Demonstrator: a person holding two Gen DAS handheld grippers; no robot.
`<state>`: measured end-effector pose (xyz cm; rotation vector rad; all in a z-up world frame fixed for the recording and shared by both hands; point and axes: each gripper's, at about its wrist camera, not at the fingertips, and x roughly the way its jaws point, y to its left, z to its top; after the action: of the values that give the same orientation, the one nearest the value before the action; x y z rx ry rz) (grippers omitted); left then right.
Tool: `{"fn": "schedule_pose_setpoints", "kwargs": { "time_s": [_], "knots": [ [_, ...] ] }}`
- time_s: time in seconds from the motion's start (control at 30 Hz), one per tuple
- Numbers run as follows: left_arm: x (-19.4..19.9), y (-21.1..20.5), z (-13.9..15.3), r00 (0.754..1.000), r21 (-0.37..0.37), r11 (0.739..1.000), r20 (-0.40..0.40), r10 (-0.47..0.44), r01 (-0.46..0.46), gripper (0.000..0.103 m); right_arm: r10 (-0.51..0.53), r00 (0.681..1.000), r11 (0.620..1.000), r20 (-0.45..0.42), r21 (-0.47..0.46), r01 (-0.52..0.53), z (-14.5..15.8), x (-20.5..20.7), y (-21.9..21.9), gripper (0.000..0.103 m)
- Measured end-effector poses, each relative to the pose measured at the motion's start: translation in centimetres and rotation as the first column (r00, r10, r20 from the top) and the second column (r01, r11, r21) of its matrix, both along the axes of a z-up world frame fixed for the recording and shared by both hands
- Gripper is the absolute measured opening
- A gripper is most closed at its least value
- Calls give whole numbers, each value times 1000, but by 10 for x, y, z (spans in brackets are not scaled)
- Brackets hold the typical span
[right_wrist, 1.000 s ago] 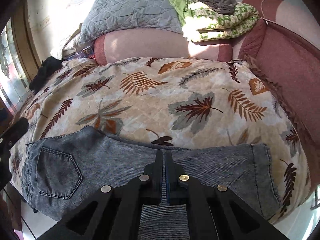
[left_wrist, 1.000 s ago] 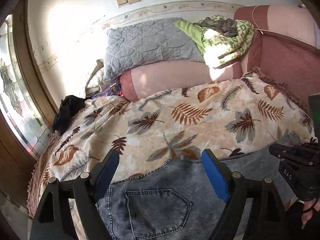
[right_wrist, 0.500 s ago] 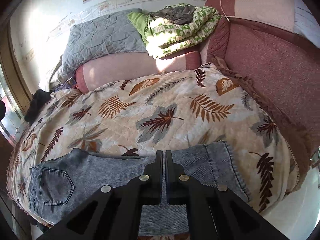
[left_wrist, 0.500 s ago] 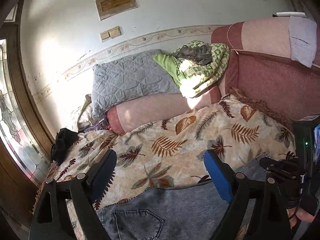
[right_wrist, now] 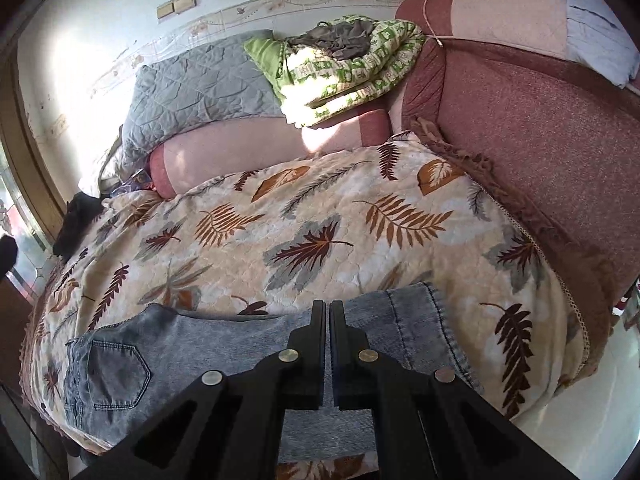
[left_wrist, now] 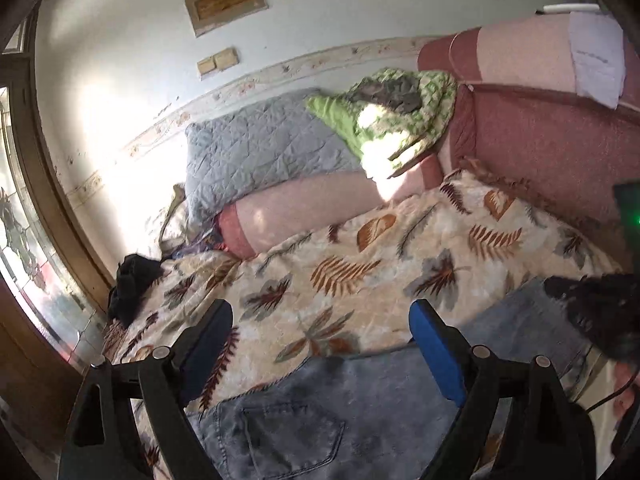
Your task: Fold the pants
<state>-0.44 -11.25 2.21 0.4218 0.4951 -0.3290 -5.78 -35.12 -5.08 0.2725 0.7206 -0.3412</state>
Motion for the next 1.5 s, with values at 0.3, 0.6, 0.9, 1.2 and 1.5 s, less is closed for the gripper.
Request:
{"fn": "schedule_pose_setpoints", "kwargs": {
  "time_s": [0.3,0.6,0.9,1.2,1.5],
  "knots": [
    [56,228,-143,807,190,843,-247,537,-503,90,282,946,959,-162,84,-271,-74,44,89,3],
    [71,259,-169,780,98,838,-322,537,-537,90,530,808,847,-255,213,-488,-141,76,204,3],
    [98,263,-201,748,123,812,-330,576,-571,92,534,790,846,-301,198,-496,-168,92,214,4],
    [112,265,-196,727,183,780,-283,625,-599,92,547,800,830,-248,290,-477,-162,124,197,3],
    [90,225,-156,831,31,867,-273,485,-497,92,387,913,915,-125,176,-364,-125,150,115,90]
  ]
}}
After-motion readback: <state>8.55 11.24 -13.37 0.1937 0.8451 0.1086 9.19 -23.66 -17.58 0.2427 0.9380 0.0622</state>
